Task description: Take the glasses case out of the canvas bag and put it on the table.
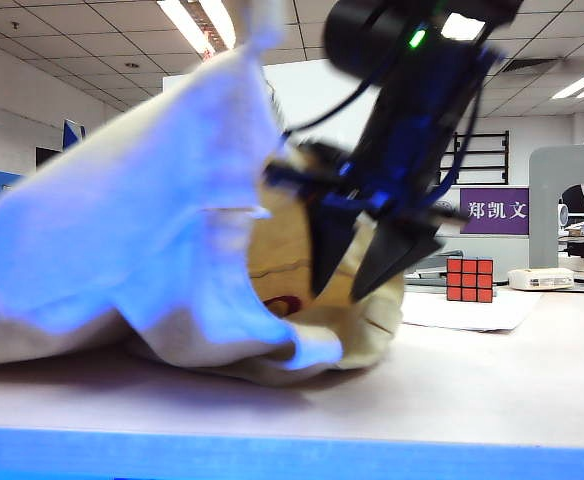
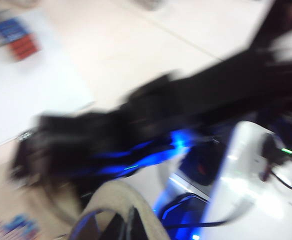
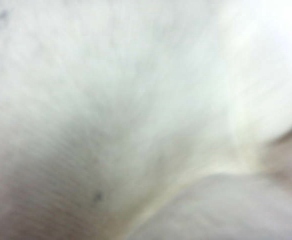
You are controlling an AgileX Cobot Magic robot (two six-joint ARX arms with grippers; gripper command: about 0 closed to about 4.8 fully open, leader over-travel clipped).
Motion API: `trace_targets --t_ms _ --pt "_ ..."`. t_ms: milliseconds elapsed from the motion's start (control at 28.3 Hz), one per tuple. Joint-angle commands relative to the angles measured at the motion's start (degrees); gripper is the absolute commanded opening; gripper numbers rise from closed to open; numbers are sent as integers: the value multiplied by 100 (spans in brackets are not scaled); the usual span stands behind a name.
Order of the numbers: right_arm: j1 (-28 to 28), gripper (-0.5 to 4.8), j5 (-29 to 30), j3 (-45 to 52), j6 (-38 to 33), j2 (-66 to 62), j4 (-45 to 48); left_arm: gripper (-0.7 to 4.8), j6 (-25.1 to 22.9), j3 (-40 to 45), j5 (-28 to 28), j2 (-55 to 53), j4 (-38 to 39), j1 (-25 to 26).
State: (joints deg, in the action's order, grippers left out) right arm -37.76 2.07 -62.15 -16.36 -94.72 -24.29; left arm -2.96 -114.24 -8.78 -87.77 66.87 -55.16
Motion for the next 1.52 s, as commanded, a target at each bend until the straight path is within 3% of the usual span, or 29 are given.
trace_targets --t_ms 35,106,141,318,353,388,529,635,776,1059,1200,1412,1518 --pt "103 202 -28 -15 286 411 -254 -6 22 -24 17 24 -120 726" --pt "90 222 457 -13 332 479 -186 -6 173 -28 -332 66 -243 1051" --pt "26 268 984 17 299 459 -42 -6 188 -28 -553 87 -321 1139" --pt "-538 360 1029 210 264 396 634 -6 186 -26 -562 98 -339 1036" --pt "-669 446 1019 223 267 343 890 -6 195 -28 -573 103 -396 962" --pt "-710 479 984 223 254 313 997 -6 195 -28 -621 105 -413 933" --pt "-761 479 758 219 -232 -179 1611 -6 238 -28 -761 133 -415 713" --pt "-761 479 271 219 -221 -463 1685 -6 234 -28 -815 157 -411 592" --pt "-732 479 190 216 -186 -710 1897 -6 234 -28 -951 170 -374 566" --pt "-728 479 -94 192 -114 -1515 1338 -6 186 -28 -951 286 -258 566" --pt "-706 479 -59 -289 -24 -1421 627 -6 142 -28 -953 337 -275 566" --pt "-715 479 -35 -396 -9 -1425 1263 -6 144 -28 -951 337 -262 568" --pt "-723 479 254 -420 -11 -1425 1818 -6 146 -28 -953 337 -262 568"
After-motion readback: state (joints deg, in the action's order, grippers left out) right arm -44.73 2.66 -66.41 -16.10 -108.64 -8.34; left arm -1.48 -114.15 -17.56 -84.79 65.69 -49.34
